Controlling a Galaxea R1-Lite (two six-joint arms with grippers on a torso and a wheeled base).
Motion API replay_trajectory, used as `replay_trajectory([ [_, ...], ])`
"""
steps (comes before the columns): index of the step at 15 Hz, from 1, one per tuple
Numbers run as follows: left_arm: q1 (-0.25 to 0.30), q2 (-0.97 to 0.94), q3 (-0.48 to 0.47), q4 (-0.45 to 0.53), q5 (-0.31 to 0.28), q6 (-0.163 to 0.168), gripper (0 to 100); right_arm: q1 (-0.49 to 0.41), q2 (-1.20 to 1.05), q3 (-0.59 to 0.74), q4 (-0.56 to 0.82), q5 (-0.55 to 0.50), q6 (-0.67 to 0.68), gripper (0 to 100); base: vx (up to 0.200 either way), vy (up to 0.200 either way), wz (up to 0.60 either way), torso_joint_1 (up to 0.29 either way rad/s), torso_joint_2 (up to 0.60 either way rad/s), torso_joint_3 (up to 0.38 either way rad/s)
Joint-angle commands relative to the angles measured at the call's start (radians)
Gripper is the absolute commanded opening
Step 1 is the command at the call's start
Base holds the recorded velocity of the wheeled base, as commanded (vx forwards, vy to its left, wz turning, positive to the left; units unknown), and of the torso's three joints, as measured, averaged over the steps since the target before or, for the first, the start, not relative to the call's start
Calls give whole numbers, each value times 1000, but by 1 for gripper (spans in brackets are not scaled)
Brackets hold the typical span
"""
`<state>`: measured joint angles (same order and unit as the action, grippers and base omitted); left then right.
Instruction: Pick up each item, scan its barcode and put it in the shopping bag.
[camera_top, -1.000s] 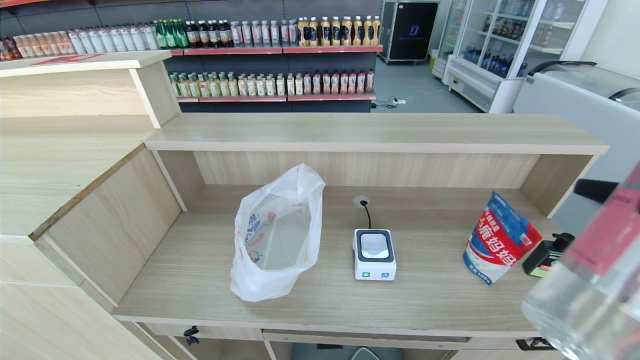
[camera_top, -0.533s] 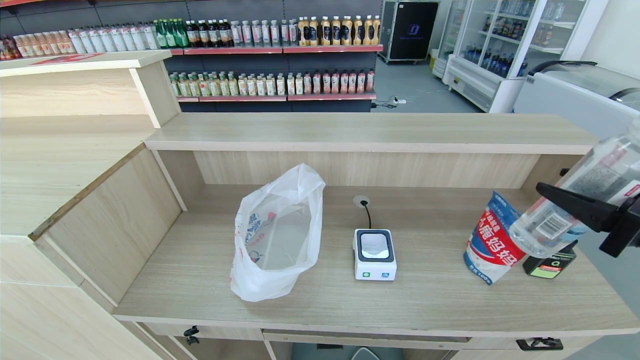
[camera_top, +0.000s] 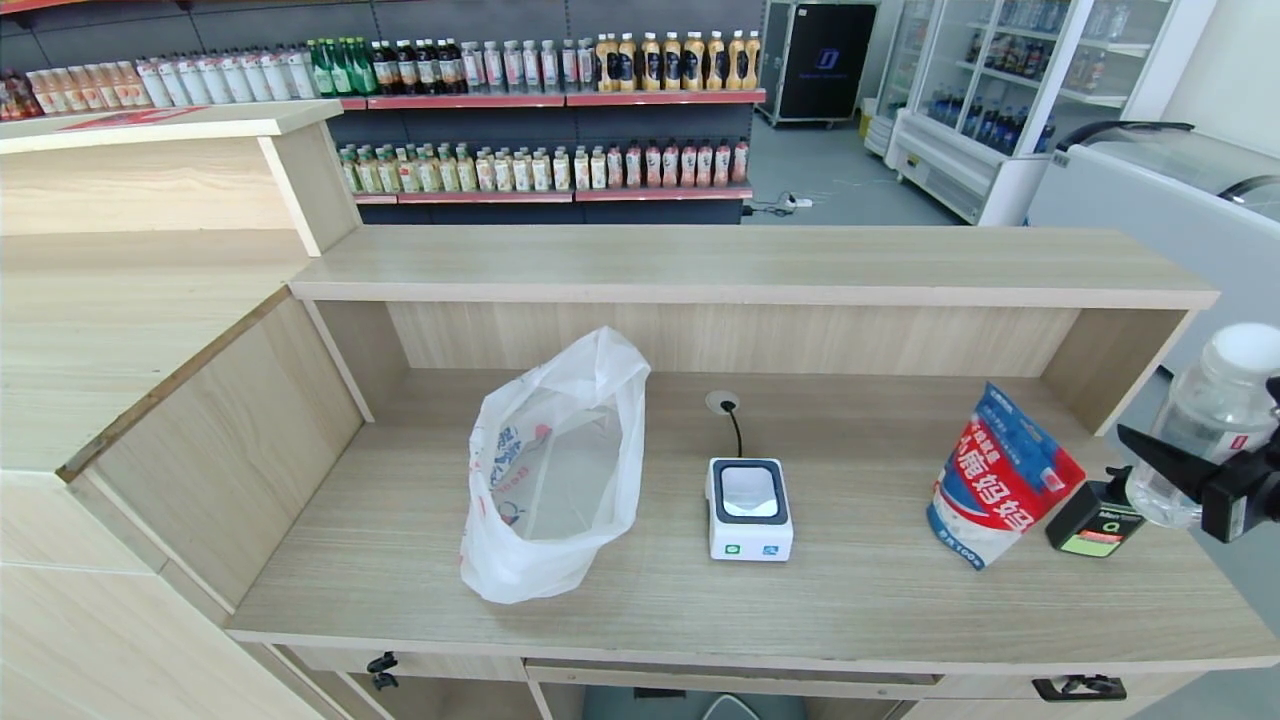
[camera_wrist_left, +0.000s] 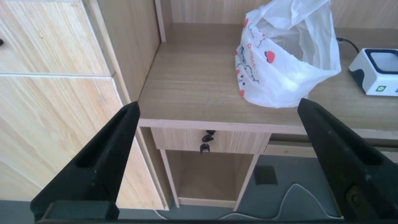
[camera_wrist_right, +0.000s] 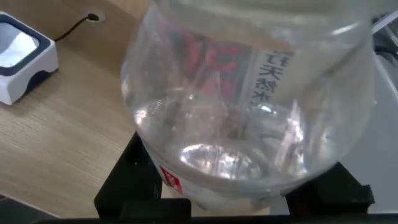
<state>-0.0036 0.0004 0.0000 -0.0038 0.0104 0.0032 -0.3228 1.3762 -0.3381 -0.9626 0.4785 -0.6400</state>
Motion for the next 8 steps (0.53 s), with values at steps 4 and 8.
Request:
replay_trajectory([
  [4,1,0,0,-1,0,0,100,28,55,-9,-10,15,-43,0,0,0,600,2,4,2],
  [8,1,0,0,-1,0,0,100,71,118,-35,-31,17,-43,0,0,0,300,6,2,1],
])
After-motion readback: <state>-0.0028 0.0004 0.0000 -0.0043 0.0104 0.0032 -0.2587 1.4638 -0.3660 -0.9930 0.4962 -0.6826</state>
